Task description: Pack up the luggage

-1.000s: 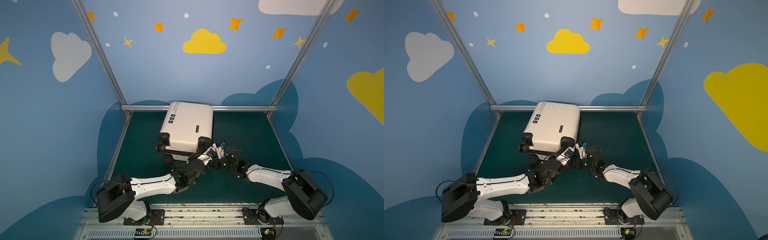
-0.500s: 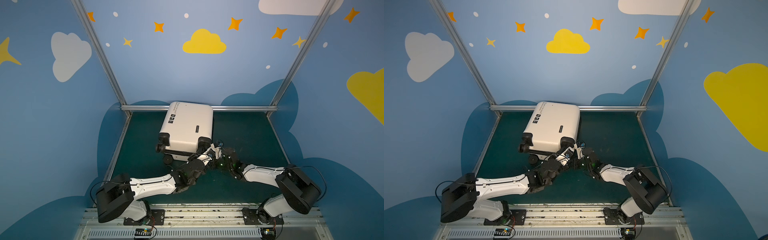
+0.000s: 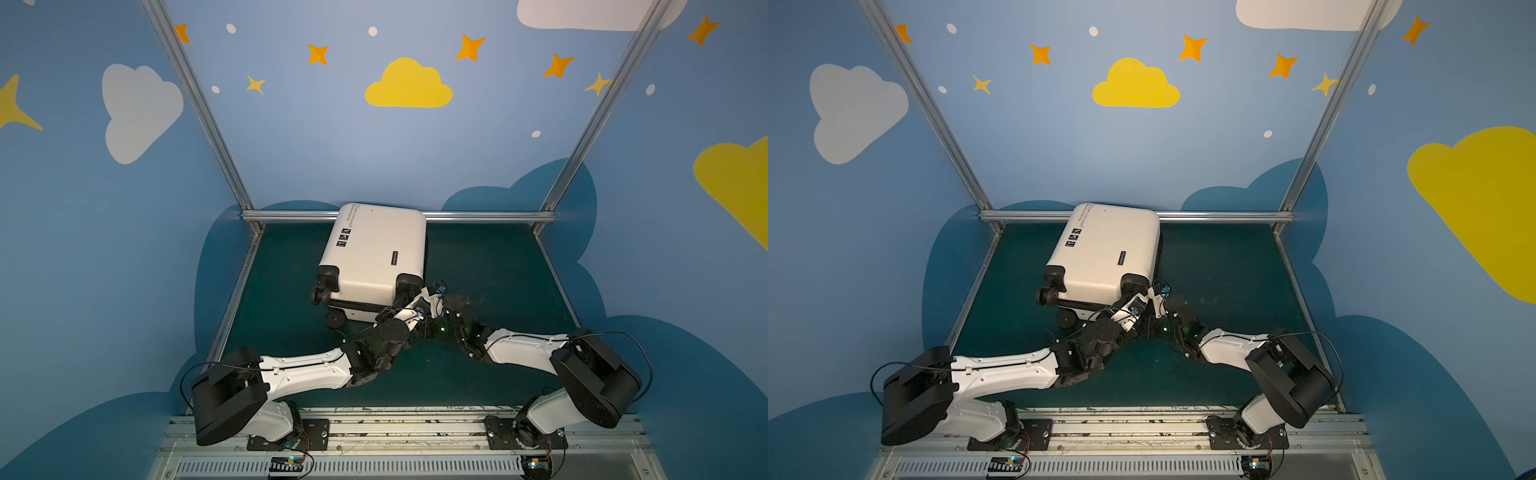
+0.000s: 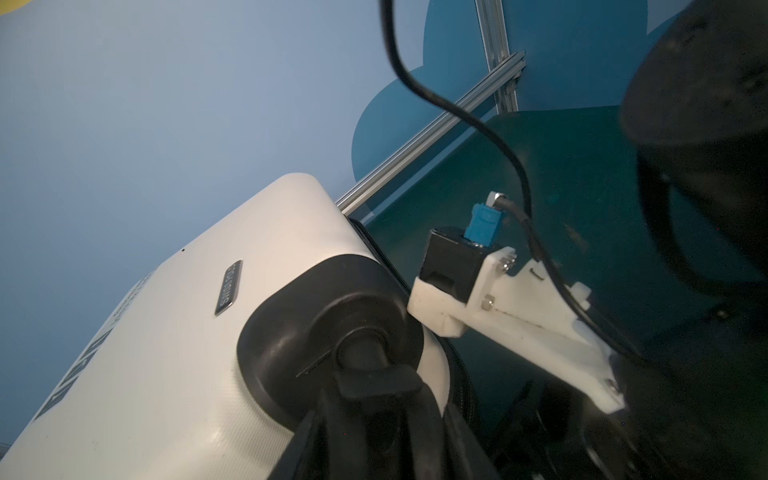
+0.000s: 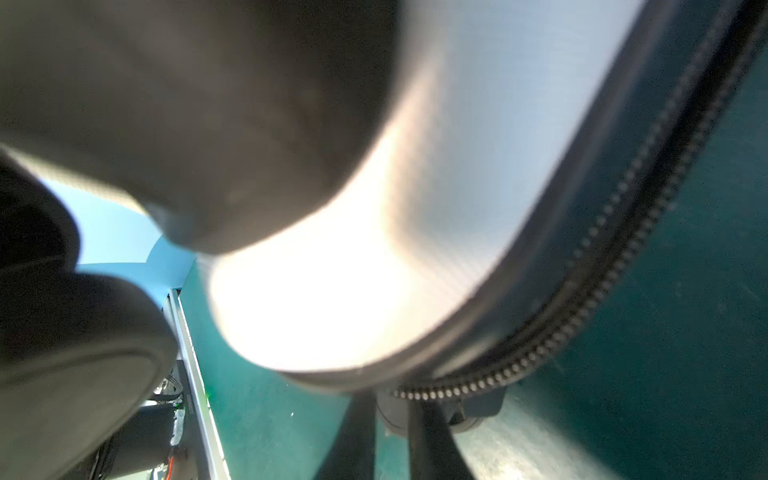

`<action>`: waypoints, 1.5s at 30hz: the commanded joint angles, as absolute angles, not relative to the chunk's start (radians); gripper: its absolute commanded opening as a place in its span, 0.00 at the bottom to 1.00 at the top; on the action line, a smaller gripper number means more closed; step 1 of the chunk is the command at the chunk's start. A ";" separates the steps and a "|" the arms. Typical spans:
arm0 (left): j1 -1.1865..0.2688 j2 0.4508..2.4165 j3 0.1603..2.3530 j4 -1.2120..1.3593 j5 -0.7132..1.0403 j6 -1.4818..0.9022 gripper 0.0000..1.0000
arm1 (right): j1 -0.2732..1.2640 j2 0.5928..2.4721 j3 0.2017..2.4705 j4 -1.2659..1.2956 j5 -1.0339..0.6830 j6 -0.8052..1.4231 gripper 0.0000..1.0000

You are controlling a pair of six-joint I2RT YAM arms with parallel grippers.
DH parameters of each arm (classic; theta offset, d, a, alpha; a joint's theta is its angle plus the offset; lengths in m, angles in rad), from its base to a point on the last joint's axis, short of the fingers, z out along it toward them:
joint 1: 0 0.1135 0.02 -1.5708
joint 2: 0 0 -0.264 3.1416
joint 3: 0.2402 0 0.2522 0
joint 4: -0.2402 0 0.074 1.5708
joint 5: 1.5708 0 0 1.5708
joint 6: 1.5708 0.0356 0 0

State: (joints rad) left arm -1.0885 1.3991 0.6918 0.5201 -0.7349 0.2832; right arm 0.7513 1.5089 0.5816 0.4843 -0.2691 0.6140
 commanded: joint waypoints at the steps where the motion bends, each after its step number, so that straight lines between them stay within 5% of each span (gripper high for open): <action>1: -1.106 1.364 0.721 0.534 -0.633 0.274 0.24 | 0.764 1.507 0.623 0.545 -0.271 0.606 0.25; 29: -1.107 1.339 0.700 0.526 -0.638 0.253 0.24 | 0.808 1.482 0.589 0.618 -0.175 0.639 0.23; 45: -1.108 1.328 0.692 0.531 -0.640 0.252 0.24 | 0.811 1.520 0.548 0.646 -0.137 0.667 0.08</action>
